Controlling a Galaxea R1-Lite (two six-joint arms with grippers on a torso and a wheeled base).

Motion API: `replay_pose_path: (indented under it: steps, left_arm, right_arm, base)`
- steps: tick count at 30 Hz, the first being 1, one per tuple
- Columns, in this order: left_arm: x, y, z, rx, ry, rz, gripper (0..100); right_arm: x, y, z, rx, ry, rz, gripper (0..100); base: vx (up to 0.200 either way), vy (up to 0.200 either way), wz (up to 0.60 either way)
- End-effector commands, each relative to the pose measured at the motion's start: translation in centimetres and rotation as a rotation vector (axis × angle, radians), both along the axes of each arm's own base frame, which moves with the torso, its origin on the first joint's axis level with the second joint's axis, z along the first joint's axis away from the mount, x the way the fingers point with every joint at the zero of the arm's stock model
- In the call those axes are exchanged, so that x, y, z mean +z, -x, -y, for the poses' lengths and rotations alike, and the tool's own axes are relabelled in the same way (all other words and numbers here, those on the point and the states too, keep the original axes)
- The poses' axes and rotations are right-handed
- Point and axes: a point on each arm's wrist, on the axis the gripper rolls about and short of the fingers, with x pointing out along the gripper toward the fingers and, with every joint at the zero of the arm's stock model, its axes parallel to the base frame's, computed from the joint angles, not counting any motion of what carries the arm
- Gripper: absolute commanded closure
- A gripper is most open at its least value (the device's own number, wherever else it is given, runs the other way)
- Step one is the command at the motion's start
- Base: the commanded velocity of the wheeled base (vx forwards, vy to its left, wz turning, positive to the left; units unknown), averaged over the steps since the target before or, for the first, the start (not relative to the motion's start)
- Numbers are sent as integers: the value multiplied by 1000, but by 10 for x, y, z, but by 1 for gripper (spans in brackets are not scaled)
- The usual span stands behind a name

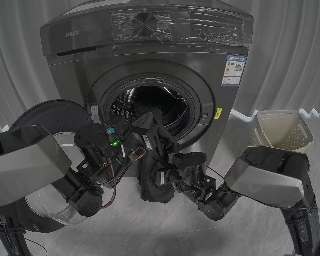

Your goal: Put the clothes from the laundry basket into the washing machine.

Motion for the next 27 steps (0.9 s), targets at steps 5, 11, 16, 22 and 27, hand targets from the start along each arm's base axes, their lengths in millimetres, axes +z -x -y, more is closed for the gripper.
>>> replay_pose_path:
  steps: [5, 11, 16, 22, 27]
  left_arm:
    - [-2, 7, -25, 43, -19, -37, 100]
    - [3, 35, -39, 15, -49, -65, 100]
    - [12, 59, -49, -55, -72, -71, 100]
    - [28, 64, -53, -54, -32, -25, 100]
    - [31, 68, -54, -58, -21, -10, 100]
  right_arm:
    - [52, 26, 35, -20, -18, 26, 100]
    - [91, 48, 70, -41, -30, 57, 100]
    - [104, 67, 87, 2, 2, 77, 100]
    - [113, 72, 107, 35, 15, 129, 100]
    - [118, 63, 115, 30, 5, 165, 100]
  base:
    - [0, 0, 0]
    - [0, 0, 0]
    - [0, 0, 0]
    - [0, 0, 0]
    - [0, 0, 0]
